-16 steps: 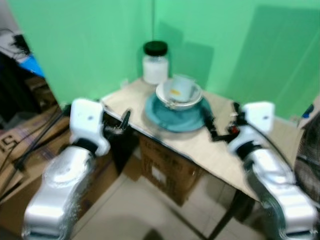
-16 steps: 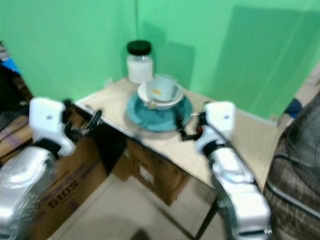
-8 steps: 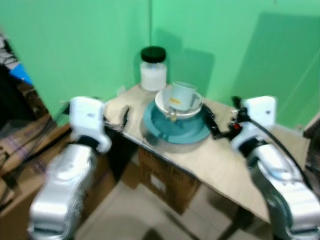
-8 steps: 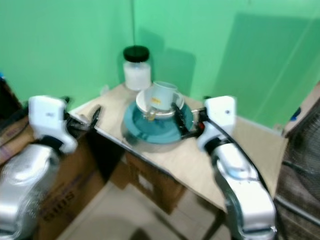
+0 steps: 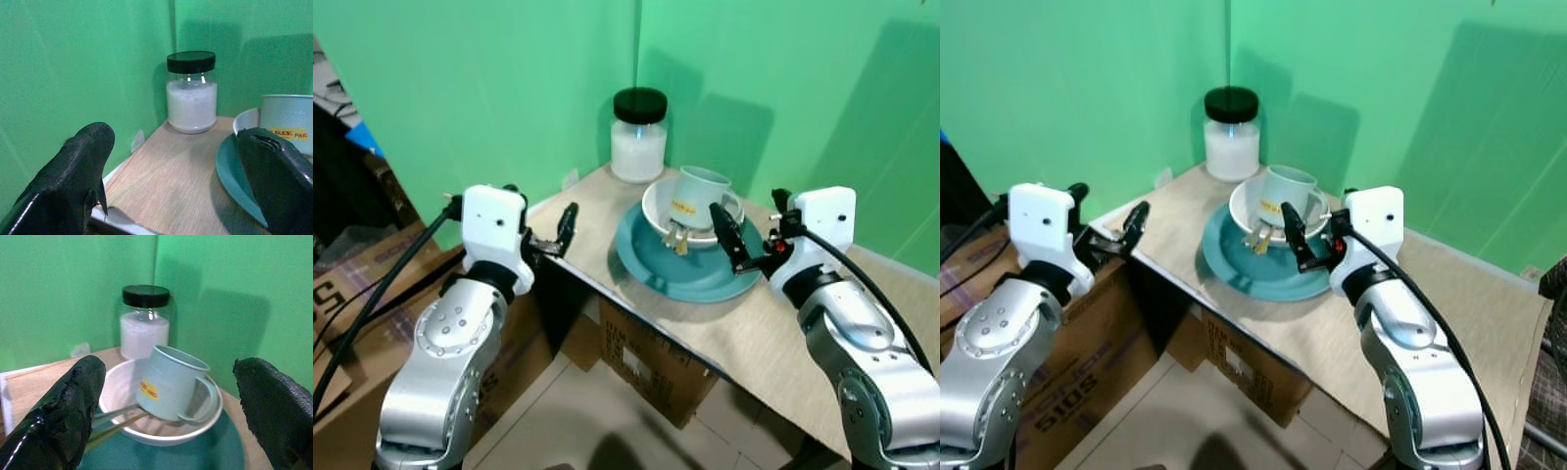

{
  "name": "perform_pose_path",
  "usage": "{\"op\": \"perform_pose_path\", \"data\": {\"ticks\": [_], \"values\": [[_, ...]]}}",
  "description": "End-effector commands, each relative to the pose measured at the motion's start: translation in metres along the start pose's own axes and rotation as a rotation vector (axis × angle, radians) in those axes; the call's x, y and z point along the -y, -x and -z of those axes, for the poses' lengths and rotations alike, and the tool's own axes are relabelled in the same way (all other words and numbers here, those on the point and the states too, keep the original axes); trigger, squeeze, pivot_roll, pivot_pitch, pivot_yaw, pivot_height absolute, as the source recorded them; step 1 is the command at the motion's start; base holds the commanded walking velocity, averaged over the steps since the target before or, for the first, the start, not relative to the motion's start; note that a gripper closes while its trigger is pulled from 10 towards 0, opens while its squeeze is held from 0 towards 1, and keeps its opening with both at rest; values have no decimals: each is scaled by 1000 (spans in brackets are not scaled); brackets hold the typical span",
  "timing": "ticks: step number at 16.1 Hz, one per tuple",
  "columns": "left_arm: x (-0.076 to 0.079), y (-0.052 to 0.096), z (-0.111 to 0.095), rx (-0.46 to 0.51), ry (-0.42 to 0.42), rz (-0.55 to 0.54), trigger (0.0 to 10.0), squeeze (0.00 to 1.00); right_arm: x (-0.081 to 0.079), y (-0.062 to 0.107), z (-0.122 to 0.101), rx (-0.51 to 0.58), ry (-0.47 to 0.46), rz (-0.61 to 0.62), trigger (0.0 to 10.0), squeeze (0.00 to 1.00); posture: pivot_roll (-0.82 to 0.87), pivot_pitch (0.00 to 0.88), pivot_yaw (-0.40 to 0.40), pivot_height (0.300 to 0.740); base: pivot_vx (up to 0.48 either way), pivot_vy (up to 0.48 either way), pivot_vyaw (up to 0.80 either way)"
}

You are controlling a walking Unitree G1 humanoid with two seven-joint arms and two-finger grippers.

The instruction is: Setting the table

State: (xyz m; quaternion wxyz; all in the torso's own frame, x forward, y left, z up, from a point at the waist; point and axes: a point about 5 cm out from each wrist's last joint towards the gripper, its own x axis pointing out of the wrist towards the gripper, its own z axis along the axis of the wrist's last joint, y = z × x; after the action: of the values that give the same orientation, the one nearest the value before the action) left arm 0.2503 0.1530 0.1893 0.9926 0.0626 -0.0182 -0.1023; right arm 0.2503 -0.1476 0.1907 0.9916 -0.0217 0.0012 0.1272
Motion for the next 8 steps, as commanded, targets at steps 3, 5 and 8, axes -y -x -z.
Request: {"op": "perform_pose_path", "data": {"ticks": [3,5,8], "values": [[-4,2,1,-3,-12,-20,10000,906,-2,-1,-3,3,-3,-17,10000,1000,-1,0,2,740,0,0,0],[-3,1,1,-4,-15,-16,10000,886,-2,-1,-3,0,-1,-19,10000,1000,-4,0,2,740,0,0,0],[-2,1,1,-4,-17,-13,10000,765,-1,0,-4,-1,8,-21,10000,1000,-7,0,-2,740,0,0,0]]}}
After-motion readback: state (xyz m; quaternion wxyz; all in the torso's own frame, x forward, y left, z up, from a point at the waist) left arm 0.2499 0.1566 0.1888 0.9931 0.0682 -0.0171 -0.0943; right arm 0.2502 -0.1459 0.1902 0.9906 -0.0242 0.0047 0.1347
